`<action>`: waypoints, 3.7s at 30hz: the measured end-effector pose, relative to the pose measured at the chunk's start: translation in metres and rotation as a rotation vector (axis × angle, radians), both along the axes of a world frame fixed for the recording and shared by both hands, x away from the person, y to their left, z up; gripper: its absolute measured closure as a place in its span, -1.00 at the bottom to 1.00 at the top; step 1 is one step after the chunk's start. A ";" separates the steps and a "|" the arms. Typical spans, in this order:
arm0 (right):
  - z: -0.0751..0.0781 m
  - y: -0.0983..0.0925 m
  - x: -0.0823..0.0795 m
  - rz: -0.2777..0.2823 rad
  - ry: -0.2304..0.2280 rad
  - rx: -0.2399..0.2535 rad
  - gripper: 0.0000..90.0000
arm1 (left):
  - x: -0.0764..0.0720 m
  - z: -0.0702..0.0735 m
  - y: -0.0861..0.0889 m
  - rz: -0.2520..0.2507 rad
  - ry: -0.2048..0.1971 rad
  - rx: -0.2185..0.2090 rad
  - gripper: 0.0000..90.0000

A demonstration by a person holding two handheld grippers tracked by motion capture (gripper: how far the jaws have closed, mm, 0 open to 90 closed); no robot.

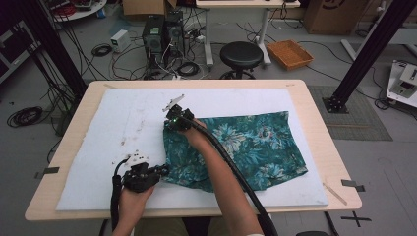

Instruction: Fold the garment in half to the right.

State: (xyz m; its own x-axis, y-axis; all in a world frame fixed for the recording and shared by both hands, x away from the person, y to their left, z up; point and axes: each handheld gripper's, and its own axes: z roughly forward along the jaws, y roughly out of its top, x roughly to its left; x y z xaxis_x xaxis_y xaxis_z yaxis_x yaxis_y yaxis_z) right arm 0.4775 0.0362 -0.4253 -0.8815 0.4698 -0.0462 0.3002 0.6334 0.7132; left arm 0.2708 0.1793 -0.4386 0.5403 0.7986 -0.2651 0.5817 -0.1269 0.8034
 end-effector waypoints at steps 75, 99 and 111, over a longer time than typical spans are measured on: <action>0.041 -0.166 -0.010 -0.142 0.051 0.164 0.24 | 0.003 0.055 -0.086 -0.213 -0.065 -0.101 0.94; -0.001 -0.070 -0.040 0.326 0.068 -0.218 0.87 | -0.006 0.041 -0.081 -0.215 -0.054 -0.095 0.94; 0.027 -0.092 -0.032 0.236 0.042 -0.017 1.00 | -0.007 0.050 -0.077 -0.208 -0.079 -0.124 0.94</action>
